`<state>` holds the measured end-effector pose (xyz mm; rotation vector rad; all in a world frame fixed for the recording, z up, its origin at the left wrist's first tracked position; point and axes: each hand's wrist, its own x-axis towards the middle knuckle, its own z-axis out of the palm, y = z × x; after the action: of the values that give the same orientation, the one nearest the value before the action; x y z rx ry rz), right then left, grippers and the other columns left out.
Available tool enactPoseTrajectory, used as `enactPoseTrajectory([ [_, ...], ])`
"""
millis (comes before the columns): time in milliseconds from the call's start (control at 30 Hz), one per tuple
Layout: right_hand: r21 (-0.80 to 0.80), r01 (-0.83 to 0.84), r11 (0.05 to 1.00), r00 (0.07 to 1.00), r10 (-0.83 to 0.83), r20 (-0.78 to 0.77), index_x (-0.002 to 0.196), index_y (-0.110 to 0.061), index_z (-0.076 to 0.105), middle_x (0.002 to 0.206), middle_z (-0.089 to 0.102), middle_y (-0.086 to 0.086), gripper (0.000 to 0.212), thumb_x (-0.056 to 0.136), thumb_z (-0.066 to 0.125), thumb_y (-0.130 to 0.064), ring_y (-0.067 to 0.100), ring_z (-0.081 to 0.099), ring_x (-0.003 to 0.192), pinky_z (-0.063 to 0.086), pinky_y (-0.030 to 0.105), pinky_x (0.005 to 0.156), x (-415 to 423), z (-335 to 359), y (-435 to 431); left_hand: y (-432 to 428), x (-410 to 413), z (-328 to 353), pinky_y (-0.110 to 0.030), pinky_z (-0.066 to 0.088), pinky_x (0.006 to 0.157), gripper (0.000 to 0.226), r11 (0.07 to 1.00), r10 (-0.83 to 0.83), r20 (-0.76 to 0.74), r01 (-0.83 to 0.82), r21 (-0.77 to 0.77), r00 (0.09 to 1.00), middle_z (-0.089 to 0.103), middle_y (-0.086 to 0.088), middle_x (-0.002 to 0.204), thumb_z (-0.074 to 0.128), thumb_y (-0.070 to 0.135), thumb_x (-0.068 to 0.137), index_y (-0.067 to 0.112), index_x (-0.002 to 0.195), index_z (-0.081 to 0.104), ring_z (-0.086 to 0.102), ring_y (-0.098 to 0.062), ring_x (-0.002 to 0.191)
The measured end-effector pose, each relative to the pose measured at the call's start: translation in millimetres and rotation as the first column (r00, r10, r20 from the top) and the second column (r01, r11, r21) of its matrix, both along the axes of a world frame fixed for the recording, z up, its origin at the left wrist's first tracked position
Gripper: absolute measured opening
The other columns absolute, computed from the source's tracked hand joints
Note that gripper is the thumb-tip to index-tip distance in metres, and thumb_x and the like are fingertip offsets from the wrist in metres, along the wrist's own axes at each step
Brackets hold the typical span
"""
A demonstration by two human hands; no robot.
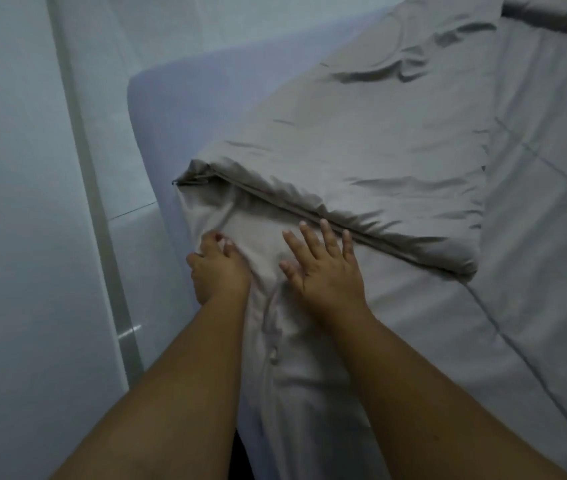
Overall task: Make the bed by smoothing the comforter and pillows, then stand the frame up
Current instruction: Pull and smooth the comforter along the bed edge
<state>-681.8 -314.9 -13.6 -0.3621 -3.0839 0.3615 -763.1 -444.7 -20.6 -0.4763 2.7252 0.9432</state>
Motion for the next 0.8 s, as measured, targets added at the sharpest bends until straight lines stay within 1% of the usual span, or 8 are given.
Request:
enactPoseTrajectory([
  [100,-0.006,0.035,0.999,0.998,-0.035,-0.054,0.134,-0.031,0.048,0.141,0.050,0.003,0.054,0.088,0.031,-0.052,0.030,0.037,0.136,0.006,0.045,0.111,-42,1,-16,-18,-35,1,-0.041,0.042,0.080,0.023,0.998,-0.058,-0.013,0.059,0.032,0.998,0.052,-0.023,0.113,0.039,0.029,0.097,0.014,0.113,0.045,0.056,-0.039,0.096],
  [267,-0.014,0.025,1.000,0.997,-0.026,-0.069,0.135,-0.030,0.047,0.141,0.050,0.001,0.052,0.089,0.034,-0.051,0.030,0.039,0.134,0.012,0.047,0.110,-92,13,-34,-29,-55,1,-0.046,0.047,0.082,0.015,0.999,-0.017,0.010,0.016,0.045,1.000,0.054,-0.025,0.107,0.040,0.018,0.094,0.010,0.106,0.044,0.056,-0.041,0.095],
  [333,-0.019,0.000,1.000,0.996,-0.001,-0.086,0.135,-0.030,0.046,0.142,0.049,0.001,0.051,0.090,0.033,-0.050,0.029,0.036,0.136,0.011,0.047,0.111,-109,22,-33,-19,-60,8,-0.047,0.046,0.084,0.025,0.998,-0.049,-0.124,0.044,-0.043,0.991,0.051,-0.023,0.114,0.052,0.016,0.088,0.014,0.113,0.049,0.054,-0.043,0.099],
  [400,-0.024,0.020,1.000,0.995,-0.022,-0.096,0.136,-0.030,0.045,0.143,0.047,0.002,0.052,0.091,0.030,-0.050,0.028,0.033,0.138,0.009,0.046,0.112,-125,31,-24,-5,-71,18,-0.046,0.048,0.088,0.033,0.971,-0.227,-0.322,0.190,-0.144,0.919,0.055,-0.020,0.117,0.057,0.026,0.082,0.022,0.113,0.047,0.055,-0.041,0.102],
  [500,-0.015,0.131,0.991,0.987,-0.132,-0.093,0.140,-0.031,0.039,0.148,0.039,0.001,0.055,0.093,0.019,-0.052,0.027,0.027,0.141,0.004,0.045,0.113,-138,46,8,33,-90,29,-0.039,0.043,0.095,0.029,0.857,-0.510,-0.463,0.474,-0.202,0.725,0.062,-0.014,0.114,0.042,0.036,0.082,0.027,0.109,0.045,0.053,-0.030,0.108],
  [600,0.024,0.237,0.971,0.971,-0.235,-0.049,0.146,-0.034,0.018,0.157,0.017,-0.002,0.064,0.088,0.003,-0.054,0.023,0.004,0.146,-0.011,0.042,0.113,-130,54,61,86,-97,37,-0.034,0.033,0.096,0.033,0.725,-0.670,-0.491,0.631,-0.275,0.556,0.064,-0.010,0.112,0.044,0.033,0.082,0.023,0.112,0.052,0.044,-0.021,0.108],
  [700,0.066,0.373,0.925,0.928,-0.373,-0.012,0.148,-0.035,0.010,0.158,0.009,-0.004,0.065,0.087,-0.004,-0.054,0.020,-0.004,0.146,-0.010,0.043,0.114,-105,52,117,135,-85,39,-0.034,0.034,0.107,0.043,0.570,-0.803,-0.386,0.774,-0.277,0.453,0.057,-0.006,0.130,0.042,0.035,0.087,0.021,0.126,0.053,0.045,-0.020,0.123],
  [800,0.086,0.499,0.862,0.864,-0.503,0.028,0.147,-0.034,0.012,0.158,0.011,-0.004,0.060,0.090,0.006,-0.051,0.021,-0.002,0.146,-0.009,0.044,0.115,-73,44,160,175,-62,37,-0.033,0.013,0.118,0.065,0.320,-0.940,-0.192,0.922,-0.219,0.281,0.033,-0.004,0.152,0.020,0.050,0.088,0.021,0.143,0.036,0.027,-0.022,0.142],
])
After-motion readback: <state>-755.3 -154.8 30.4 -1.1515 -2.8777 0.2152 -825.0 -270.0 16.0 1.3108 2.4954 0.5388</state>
